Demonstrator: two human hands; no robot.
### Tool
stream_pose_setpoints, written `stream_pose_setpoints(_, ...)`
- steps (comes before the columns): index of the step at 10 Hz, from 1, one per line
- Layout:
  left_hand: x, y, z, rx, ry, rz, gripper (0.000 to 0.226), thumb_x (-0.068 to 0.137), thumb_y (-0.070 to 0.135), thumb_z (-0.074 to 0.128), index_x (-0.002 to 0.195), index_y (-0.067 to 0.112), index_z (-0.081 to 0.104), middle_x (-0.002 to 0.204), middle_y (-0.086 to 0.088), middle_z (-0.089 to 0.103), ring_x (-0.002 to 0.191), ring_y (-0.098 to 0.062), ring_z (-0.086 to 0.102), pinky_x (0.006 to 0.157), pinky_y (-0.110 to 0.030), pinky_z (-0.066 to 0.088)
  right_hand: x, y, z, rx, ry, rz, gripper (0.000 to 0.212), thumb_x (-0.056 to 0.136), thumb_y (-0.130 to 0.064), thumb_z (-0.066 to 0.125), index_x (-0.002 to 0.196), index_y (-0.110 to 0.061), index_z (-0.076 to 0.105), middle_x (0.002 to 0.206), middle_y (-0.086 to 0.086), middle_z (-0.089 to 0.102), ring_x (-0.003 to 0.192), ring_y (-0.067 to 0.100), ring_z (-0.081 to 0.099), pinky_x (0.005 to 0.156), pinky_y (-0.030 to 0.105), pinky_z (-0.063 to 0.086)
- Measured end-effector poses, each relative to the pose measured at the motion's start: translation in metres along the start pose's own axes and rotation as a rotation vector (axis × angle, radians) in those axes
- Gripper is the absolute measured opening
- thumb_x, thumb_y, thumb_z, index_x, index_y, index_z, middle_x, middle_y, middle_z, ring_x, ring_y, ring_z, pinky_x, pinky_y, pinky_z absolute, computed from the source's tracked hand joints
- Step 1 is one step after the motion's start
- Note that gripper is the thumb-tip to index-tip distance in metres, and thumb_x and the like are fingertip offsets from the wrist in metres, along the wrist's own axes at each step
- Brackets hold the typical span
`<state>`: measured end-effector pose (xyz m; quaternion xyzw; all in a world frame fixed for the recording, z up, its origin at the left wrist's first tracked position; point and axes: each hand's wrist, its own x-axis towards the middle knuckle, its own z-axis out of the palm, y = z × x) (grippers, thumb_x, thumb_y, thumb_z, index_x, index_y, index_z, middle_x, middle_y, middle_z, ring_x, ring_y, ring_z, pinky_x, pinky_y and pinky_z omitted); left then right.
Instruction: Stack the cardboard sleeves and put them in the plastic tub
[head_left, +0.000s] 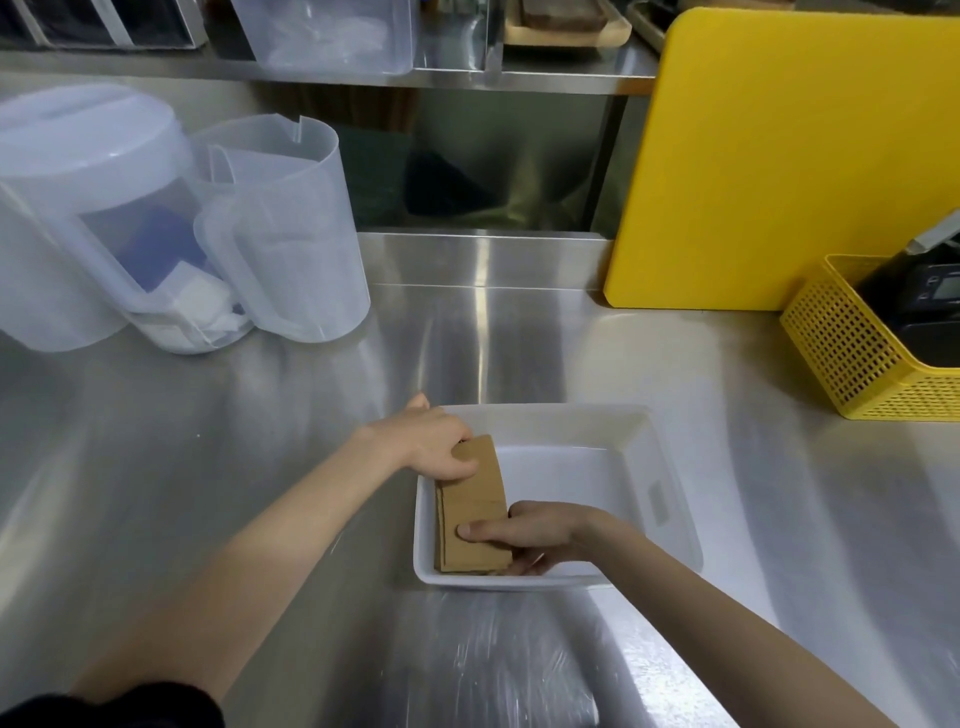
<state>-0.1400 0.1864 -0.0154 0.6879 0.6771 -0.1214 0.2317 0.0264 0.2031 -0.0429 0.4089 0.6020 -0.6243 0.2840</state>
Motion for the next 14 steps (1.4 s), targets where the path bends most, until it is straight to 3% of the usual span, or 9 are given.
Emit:
stream_pose_setpoints(1, -0.001, -0.001, 0.003, -0.002, 0.004, -0.005, 0.031, 0.082, 0.044, 0.038, 0.062, 0.02, 0.044, 0.058, 0.003, 0.045, 0.062, -0.013, 0.035, 0.097, -0.038, 0.032, 0.001, -0.002, 0.0, -0.034, 0.007, 0.011, 0.062, 0.079, -0.061, 0.05, 0.118, -0.012, 0.053, 0.103, 0.003, 0.056, 0.085, 0.017, 0.053, 0.081, 0.026, 0.042)
stream_pose_setpoints(2, -0.007, -0.002, 0.004, -0.049, 0.024, -0.004, 0.033, 0.082, 0.044, 0.037, 0.083, 0.019, 0.058, 0.079, -0.001, 0.063, 0.083, -0.023, 0.049, 0.096, -0.035, 0.032, 0.0, -0.004, 0.001, -0.112, 0.028, 0.009, 0.053, 0.079, -0.064, 0.048, 0.105, -0.018, 0.053, 0.101, 0.003, 0.058, 0.078, 0.013, 0.055, 0.076, 0.022, 0.045)
stream_pose_setpoints(3, -0.013, 0.0, 0.0, -0.099, 0.092, 0.021, 0.037, 0.087, 0.039, 0.038, 0.11, 0.018, 0.057, 0.114, -0.003, 0.064, 0.107, -0.024, 0.052, 0.099, -0.035, 0.028, -0.003, -0.006, -0.001, -0.202, 0.07, 0.004, 0.056, 0.079, -0.064, 0.046, 0.107, -0.016, 0.053, 0.101, 0.003, 0.057, 0.078, 0.012, 0.056, 0.077, 0.023, 0.046)
stream_pose_setpoints(4, -0.027, -0.001, -0.006, -0.19, 0.243, 0.04, 0.04, 0.09, 0.032, 0.041, 0.126, 0.017, 0.048, 0.132, -0.002, 0.054, 0.122, -0.019, 0.044, 0.104, -0.035, 0.03, -0.012, -0.008, -0.007, -0.272, 0.148, -0.023, 0.067, 0.08, -0.064, 0.044, 0.117, -0.009, 0.052, 0.113, 0.004, 0.061, 0.096, 0.017, 0.058, 0.084, 0.027, 0.045)
stream_pose_setpoints(7, -0.059, -0.004, 0.011, -0.52, 0.42, -0.169, 0.047, 0.09, 0.026, 0.044, 0.134, 0.013, 0.035, 0.135, -0.012, 0.043, 0.118, -0.024, 0.047, 0.097, -0.029, 0.035, -0.023, -0.005, -0.002, 0.014, 0.297, -0.188, 0.068, 0.087, -0.052, 0.045, 0.139, -0.011, 0.029, 0.144, 0.006, 0.041, 0.128, 0.023, 0.045, 0.104, 0.037, 0.039)
stream_pose_setpoints(8, -0.071, 0.007, 0.03, -0.823, 0.38, -0.228, 0.05, 0.091, 0.022, 0.043, 0.138, 0.012, 0.027, 0.135, -0.013, 0.043, 0.098, -0.022, 0.056, 0.073, -0.023, 0.049, -0.022, -0.004, 0.015, 0.165, 0.235, -0.25, 0.057, 0.09, -0.048, 0.041, 0.137, -0.016, 0.031, 0.143, 0.004, 0.041, 0.129, 0.023, 0.042, 0.109, 0.039, 0.035)
stream_pose_setpoints(11, -0.077, 0.015, 0.05, -0.969, 0.39, -0.226, 0.053, 0.091, 0.019, 0.043, 0.14, 0.023, 0.023, 0.129, -0.012, 0.05, 0.089, -0.019, 0.057, 0.057, -0.021, 0.052, -0.017, -0.009, 0.029, 0.206, 0.267, -0.292, 0.052, 0.093, -0.042, 0.039, 0.137, -0.015, 0.032, 0.142, 0.006, 0.043, 0.127, 0.025, 0.044, 0.107, 0.037, 0.037)
stream_pose_setpoints(13, -0.077, 0.015, 0.046, -0.892, 0.365, -0.235, 0.052, 0.091, 0.02, 0.042, 0.14, 0.022, 0.023, 0.132, -0.012, 0.05, 0.105, -0.024, 0.057, 0.086, -0.035, 0.05, -0.021, -0.008, 0.022, 0.136, 0.267, -0.235, 0.058, 0.093, -0.046, 0.036, 0.14, -0.015, 0.025, 0.147, 0.006, 0.037, 0.132, 0.026, 0.039, 0.109, 0.039, 0.034)
stream_pose_setpoints(14, -0.08, 0.019, 0.037, -0.834, 0.369, -0.248, 0.051, 0.092, 0.021, 0.04, 0.14, 0.018, 0.022, 0.138, -0.009, 0.046, 0.119, -0.027, 0.051, 0.097, -0.035, 0.041, -0.038, -0.012, 0.022, -0.059, 0.39, -0.195, 0.065, 0.092, -0.045, 0.039, 0.144, -0.012, 0.015, 0.153, 0.008, 0.027, 0.138, 0.026, 0.031, 0.111, 0.038, 0.028)
